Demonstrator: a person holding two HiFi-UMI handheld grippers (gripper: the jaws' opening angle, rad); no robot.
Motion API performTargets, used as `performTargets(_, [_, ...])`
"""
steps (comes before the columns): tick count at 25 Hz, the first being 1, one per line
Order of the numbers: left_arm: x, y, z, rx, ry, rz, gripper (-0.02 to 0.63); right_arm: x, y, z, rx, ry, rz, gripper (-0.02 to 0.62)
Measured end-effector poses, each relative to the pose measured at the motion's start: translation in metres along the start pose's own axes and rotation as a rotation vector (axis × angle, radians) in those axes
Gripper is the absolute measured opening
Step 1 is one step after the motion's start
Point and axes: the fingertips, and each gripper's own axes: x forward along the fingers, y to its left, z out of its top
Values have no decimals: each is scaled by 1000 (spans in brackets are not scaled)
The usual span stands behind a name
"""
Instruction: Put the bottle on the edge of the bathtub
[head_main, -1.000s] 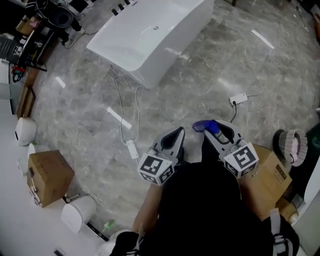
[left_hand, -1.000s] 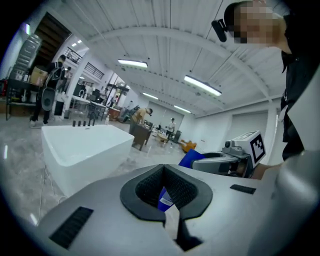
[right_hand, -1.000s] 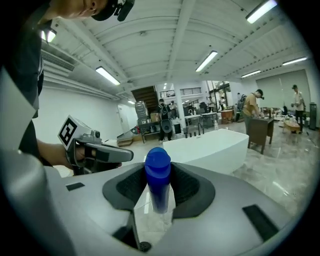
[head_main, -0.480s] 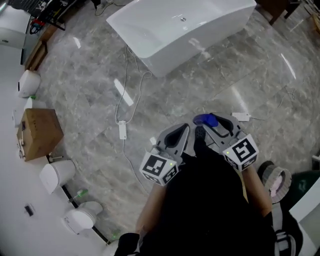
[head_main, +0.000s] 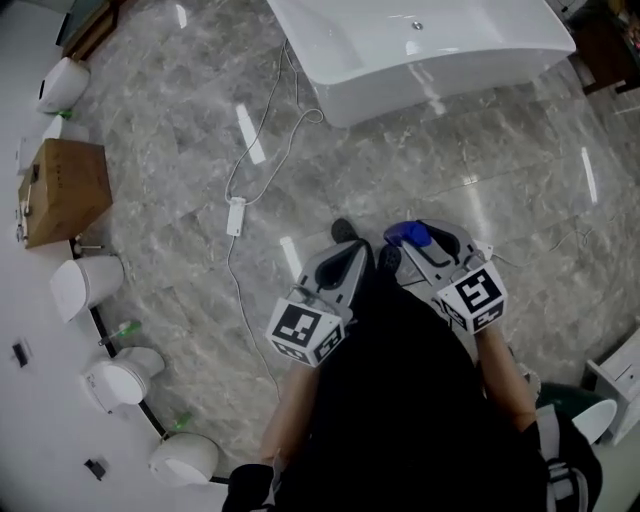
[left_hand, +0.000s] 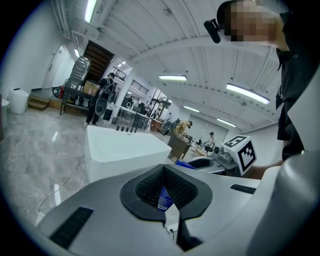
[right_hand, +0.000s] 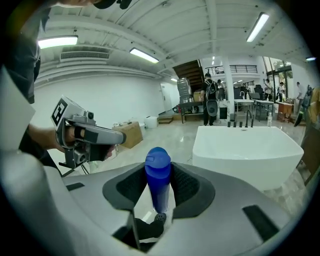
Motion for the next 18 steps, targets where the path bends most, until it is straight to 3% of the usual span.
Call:
performTargets(10, [29, 79, 60, 17, -52, -9, 8, 80, -13, 65, -170, 73, 68, 146])
performTargets(18, [43, 125, 64, -19, -28, -13, 8, 149, -39, 42, -319, 232, 131, 146])
